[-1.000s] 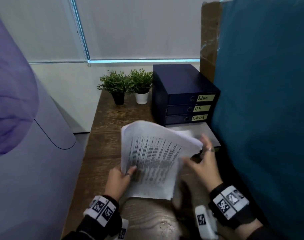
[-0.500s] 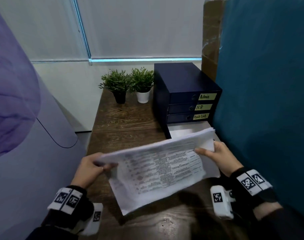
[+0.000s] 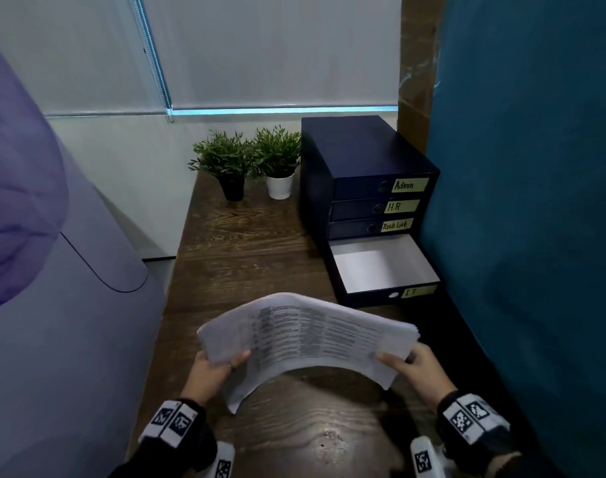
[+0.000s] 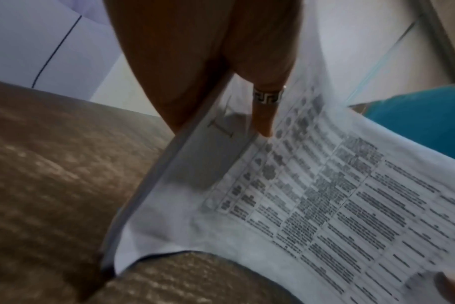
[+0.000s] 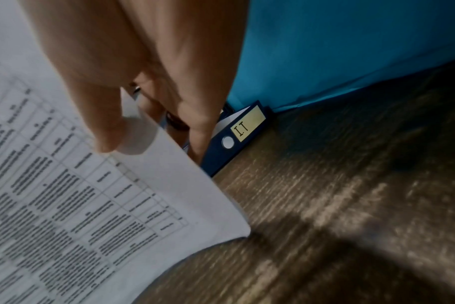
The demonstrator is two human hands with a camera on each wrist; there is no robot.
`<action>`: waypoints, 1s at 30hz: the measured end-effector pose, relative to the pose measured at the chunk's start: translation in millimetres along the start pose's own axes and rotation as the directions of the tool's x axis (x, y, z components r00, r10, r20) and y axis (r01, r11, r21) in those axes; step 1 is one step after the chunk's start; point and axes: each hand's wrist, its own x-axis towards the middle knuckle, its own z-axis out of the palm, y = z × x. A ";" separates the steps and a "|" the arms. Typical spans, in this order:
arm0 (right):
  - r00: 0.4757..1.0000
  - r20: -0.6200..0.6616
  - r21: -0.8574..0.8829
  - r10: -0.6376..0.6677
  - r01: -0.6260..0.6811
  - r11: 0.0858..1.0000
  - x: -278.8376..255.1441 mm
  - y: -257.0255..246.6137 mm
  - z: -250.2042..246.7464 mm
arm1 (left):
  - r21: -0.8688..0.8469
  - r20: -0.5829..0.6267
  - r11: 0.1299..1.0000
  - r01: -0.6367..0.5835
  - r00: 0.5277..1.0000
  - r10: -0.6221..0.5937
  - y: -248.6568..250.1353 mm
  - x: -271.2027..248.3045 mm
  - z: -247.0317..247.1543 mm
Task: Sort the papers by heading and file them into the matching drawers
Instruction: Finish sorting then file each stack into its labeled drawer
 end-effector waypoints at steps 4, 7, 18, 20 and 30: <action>0.998 -0.024 0.013 0.059 -0.059 0.998 4.0 -2.9 -0.8 | -0.100 -0.083 0.991 0.085 0.992 -0.094 -7.5 -0.6 4.5; 0.994 -0.015 0.043 0.112 -0.111 0.993 3.1 -4.9 -2.0 | -0.125 -0.050 0.984 0.124 0.990 -0.131 -11.5 -4.1 10.2; 0.954 0.016 0.256 0.299 -0.293 0.921 -9.4 -13.9 -47.8 | -0.028 0.077 0.999 0.020 0.997 -0.018 20.6 20.7 20.4; 0.951 -0.048 0.413 0.304 -0.259 0.873 -13.2 -20.5 -60.1 | 0.082 0.111 0.996 0.034 0.993 -0.043 13.5 35.3 17.6; 0.821 -0.404 0.356 0.403 -0.264 0.896 24.5 -21.7 -69.3 | 0.891 0.248 0.425 -0.158 0.955 -0.165 -33.0 41.7 20.9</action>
